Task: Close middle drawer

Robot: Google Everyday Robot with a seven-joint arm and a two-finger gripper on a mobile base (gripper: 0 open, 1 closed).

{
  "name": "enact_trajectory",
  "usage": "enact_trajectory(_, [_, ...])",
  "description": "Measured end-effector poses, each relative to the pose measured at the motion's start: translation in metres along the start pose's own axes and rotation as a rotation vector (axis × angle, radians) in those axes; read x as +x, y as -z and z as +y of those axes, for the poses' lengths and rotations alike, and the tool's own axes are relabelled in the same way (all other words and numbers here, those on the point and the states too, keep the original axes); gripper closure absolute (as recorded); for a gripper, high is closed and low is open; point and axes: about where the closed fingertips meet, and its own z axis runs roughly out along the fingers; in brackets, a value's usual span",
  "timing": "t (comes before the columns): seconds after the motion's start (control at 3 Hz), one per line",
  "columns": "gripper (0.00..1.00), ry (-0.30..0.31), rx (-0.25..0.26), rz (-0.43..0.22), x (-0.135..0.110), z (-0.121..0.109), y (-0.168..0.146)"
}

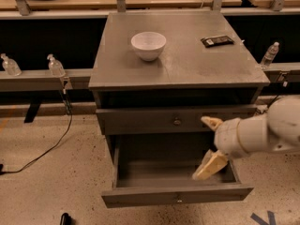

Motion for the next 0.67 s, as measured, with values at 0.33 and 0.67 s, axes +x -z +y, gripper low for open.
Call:
enact_trajectory(0.33, [0.0, 0.091, 0.004, -0.036, 0.05, -0.007, -0.08])
enact_trajectory(0.67, [0.0, 0.063, -0.039, -0.06, 0.074, 0.007, -0.114])
